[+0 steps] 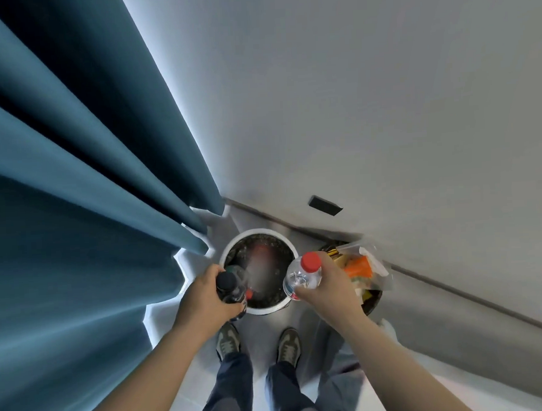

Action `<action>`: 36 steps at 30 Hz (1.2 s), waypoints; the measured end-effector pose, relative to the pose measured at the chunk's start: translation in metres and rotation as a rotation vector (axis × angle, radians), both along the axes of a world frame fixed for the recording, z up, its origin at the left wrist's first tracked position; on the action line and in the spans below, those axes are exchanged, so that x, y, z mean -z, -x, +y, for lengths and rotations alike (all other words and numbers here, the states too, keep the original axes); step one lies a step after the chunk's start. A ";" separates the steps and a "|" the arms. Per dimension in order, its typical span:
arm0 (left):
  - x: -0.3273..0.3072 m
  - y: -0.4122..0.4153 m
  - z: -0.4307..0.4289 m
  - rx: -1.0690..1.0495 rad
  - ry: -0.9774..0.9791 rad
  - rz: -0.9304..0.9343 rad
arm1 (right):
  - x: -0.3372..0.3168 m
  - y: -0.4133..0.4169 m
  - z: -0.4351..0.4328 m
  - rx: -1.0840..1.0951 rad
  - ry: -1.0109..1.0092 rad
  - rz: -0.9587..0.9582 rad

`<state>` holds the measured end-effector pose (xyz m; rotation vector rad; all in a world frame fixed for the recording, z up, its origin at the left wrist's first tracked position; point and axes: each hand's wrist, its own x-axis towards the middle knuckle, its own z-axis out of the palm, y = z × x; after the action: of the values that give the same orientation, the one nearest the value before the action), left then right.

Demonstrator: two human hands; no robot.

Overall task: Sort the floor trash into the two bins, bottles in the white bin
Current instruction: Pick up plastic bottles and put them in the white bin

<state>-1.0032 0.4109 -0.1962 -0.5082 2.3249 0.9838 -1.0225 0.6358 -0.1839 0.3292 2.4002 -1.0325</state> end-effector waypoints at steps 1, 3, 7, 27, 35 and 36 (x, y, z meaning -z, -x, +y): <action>0.014 0.003 0.000 0.001 -0.002 -0.009 | 0.015 0.003 -0.002 0.005 -0.003 -0.009; 0.043 0.009 -0.001 0.013 0.004 -0.022 | 0.045 0.008 -0.005 0.023 -0.006 -0.030; 0.101 0.023 0.001 0.032 0.027 -0.034 | 0.107 0.013 -0.008 0.052 -0.013 -0.073; 0.272 0.086 0.007 0.074 0.088 0.018 | 0.305 0.011 -0.038 -0.009 -0.101 -0.282; 0.285 0.112 0.010 0.152 0.098 -0.016 | 0.340 0.007 -0.042 0.025 -0.135 -0.309; 0.287 0.116 0.010 0.167 0.103 -0.031 | 0.343 0.008 -0.042 0.037 -0.135 -0.312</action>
<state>-1.1191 0.4207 -0.4828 -0.3592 2.3553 0.7766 -1.0305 0.5939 -0.5265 0.5421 2.1904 -0.7713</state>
